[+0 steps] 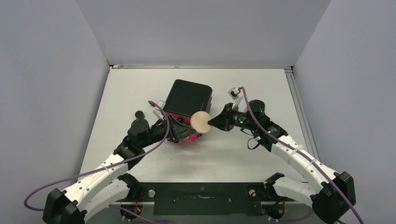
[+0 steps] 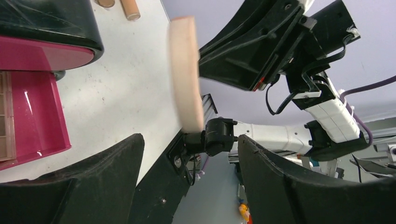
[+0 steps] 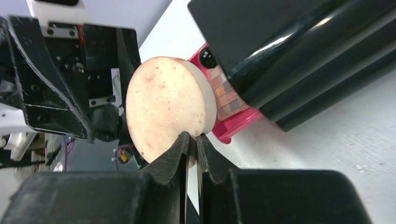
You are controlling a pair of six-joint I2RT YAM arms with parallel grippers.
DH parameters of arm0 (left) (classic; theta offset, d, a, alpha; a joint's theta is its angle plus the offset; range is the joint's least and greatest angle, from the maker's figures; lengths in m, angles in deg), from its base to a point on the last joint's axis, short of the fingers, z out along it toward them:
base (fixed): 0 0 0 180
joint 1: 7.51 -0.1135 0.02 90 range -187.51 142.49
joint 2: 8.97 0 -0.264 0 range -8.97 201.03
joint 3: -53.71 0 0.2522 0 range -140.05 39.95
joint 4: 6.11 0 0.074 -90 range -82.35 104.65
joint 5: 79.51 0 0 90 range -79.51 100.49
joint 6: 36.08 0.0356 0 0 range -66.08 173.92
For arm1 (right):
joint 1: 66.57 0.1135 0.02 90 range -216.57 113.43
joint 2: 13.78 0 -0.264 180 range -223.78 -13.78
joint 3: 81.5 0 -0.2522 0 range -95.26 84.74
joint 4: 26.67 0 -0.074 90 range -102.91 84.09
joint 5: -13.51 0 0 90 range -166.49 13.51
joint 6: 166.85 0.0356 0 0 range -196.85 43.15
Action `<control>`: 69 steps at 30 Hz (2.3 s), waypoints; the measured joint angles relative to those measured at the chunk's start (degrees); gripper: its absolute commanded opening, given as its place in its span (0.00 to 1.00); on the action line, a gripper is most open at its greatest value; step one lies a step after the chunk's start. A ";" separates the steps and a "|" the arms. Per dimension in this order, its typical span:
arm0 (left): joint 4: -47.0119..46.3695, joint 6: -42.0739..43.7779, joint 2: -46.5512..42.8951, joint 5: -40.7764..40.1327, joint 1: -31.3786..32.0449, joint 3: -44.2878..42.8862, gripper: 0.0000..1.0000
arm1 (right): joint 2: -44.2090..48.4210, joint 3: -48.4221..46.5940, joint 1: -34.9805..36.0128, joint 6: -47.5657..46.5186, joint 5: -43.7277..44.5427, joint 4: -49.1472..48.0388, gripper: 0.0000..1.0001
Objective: Organize the makeup
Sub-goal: Place the makeup tool in the drawer.
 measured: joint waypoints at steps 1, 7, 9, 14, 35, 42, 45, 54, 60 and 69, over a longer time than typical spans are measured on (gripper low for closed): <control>-0.46 -0.11 0.15 0.39 0.04 -0.04 0.65 | -0.79 -0.07 1.49 -0.13 0.04 0.00 0.05; -1.36 -0.55 -1.18 0.98 0.07 -0.04 0.49 | -3.43 -0.07 6.19 -0.26 1.55 -0.07 0.05; -1.55 -0.59 -1.79 1.01 0.07 -0.04 0.47 | -3.63 -0.07 6.56 -0.42 1.95 -0.07 0.05; -1.75 -0.74 -2.12 0.96 0.07 -0.04 0.38 | -3.63 -0.20 6.88 -0.83 2.21 -0.20 0.05; 2.38 -1.22 -2.40 -3.98 0.07 -0.04 0.19 | -4.09 -1.33 7.91 -2.16 2.14 -0.20 0.07; 3.52 -1.57 -2.91 -5.09 0.07 -0.02 0.05 | -4.33 -1.36 7.96 -2.60 2.25 0.09 0.10; 3.87 -1.68 -2.95 -5.11 0.07 -0.02 0.00 | -4.33 -1.38 7.96 -2.64 2.40 0.09 0.16; 6.93 -1.70 -3.69 -6.67 0.07 -0.02 0.00 | -4.33 -1.42 7.98 -2.80 3.04 1.16 0.30; 10.67 -1.92 -4.79 -8.94 0.07 -0.02 0.00 | -4.31 -1.42 8.00 -2.71 5.64 1.88 0.42; 14.60 -8.11 -10.93 -13.05 0.07 1.79 0.00 | -3.56 -1.42 8.00 -2.49 12.85 2.67 0.44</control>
